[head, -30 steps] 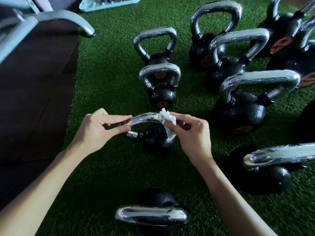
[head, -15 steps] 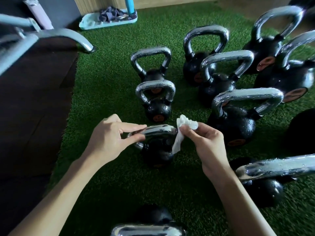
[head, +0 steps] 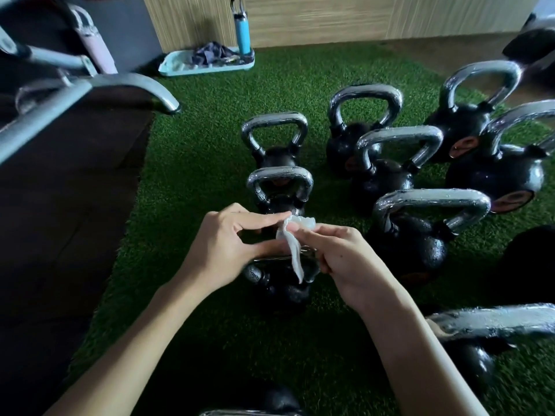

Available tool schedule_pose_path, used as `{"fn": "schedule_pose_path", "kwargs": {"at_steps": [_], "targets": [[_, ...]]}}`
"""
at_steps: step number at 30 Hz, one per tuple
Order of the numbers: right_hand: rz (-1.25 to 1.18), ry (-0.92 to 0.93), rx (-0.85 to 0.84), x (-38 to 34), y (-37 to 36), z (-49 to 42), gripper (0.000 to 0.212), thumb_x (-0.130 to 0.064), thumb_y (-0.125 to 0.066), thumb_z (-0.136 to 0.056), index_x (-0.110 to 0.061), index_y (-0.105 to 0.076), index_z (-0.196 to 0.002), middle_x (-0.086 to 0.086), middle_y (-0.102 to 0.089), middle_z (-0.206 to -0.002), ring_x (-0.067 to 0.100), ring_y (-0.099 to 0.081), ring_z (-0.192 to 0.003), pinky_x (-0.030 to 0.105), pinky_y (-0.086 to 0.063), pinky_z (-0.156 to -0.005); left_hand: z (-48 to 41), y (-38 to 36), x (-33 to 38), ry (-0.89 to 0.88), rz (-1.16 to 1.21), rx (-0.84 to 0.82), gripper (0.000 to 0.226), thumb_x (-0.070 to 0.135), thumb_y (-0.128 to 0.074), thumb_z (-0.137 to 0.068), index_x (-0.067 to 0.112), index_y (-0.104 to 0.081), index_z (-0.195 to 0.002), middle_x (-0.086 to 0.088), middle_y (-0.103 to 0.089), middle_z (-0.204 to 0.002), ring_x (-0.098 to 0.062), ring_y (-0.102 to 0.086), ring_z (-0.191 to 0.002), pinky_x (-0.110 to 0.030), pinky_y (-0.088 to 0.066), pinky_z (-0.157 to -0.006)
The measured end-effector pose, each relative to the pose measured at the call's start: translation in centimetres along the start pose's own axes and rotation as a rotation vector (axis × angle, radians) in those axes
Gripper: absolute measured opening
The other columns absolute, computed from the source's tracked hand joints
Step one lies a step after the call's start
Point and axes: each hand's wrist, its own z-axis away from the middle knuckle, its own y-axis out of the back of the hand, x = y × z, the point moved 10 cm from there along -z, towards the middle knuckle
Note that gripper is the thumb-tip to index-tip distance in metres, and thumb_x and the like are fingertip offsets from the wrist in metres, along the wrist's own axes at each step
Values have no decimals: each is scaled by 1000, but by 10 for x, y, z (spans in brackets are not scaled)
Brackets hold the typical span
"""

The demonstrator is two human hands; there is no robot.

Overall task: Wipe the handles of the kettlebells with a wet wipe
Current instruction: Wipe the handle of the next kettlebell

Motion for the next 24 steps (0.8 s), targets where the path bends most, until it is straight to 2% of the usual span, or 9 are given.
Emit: {"fn": "schedule_pose_path", "kwargs": {"at_steps": [3, 5, 7, 10, 12, 16, 18, 21, 24], "targets": [[159, 0, -83, -5, -7, -3, 38, -52, -72, -84, -18, -82, -95, -3, -77, -81, -2, -65, -66, 18, -47, -68, 5, 10, -3, 23, -8, 48, 38, 54, -75, -74, 37, -77, -108, 29, -72, -94, -2, -68, -87, -15, -51, -69], [255, 47, -22, -13, 5, -5, 32, -50, -73, -86, -22, -82, -98, 2, -78, -87, 3, -68, -74, 21, -51, -71, 10, 23, -10, 38, -80, 97, 32, 49, -77, -77, 33, -80, -105, 25, -74, -93, -2, -68, -83, -17, -51, -67], [611, 184, 103, -29, 21, -7, 29, -45, -79, -81, -33, -79, -107, -9, -76, -96, 4, -67, -92, 24, -50, -81, 17, 36, -21, 75, -187, 139, 26, 46, -78, -79, 36, -80, -103, 19, -76, -92, -3, -67, -77, -20, -52, -63], [1022, 317, 74, -36, 7, -11, 44, -46, -82, -76, -40, -71, -118, -14, -71, -108, 16, -54, -107, 31, -45, -89, 25, 28, -38, 190, -327, 52, 24, 43, -80, -80, 40, -79, -105, 8, -71, -88, 0, -60, -70, -11, -41, -58], [1106, 347, 41, -32, -4, -16, 43, -49, -80, -77, -41, -71, -119, -12, -73, -106, 17, -48, -102, 34, -47, -87, 25, 13, -39, 210, -392, -28, 26, 42, -76, -86, 41, -77, -111, 6, -72, -94, -1, -59, -79, -12, -45, -65], [1140, 351, 63, -24, -5, -20, 37, -55, -75, -79, -51, -69, -115, -8, -72, -98, 12, -46, -94, 31, -47, -78, 23, -2, -39, 292, -358, -192, 31, 53, -61, -94, 46, -69, -123, 12, -71, -118, -8, -55, -112, -38, -51, -95], [1113, 347, 75, -24, -1, -20, 35, -55, -75, -79, -52, -70, -113, -10, -72, -96, 12, -48, -97, 32, -48, -79, 23, -3, -33, 301, -356, -180, 36, 59, -62, -91, 42, -72, -122, 15, -69, -112, -10, -57, -106, -42, -49, -95], [1135, 350, 84, -25, 3, -20, 34, -56, -76, -78, -52, -70, -110, -11, -71, -93, 14, -48, -98, 33, -46, -81, 20, 3, -22, 259, -309, -85, 32, 48, -76, -83, 33, -78, -111, 13, -74, -105, 3, -59, -62, -31, -44, -66], [1119, 367, 82, -26, 6, -16, 33, -55, -75, -78, -52, -71, -111, -14, -71, -93, 14, -48, -96, 34, -43, -81, 26, 6, -45, 341, -138, -90, 27, 38, -82, -81, 30, -80, -107, 15, -74, -108, 24, -57, -62, -4, -40, -58]]}}
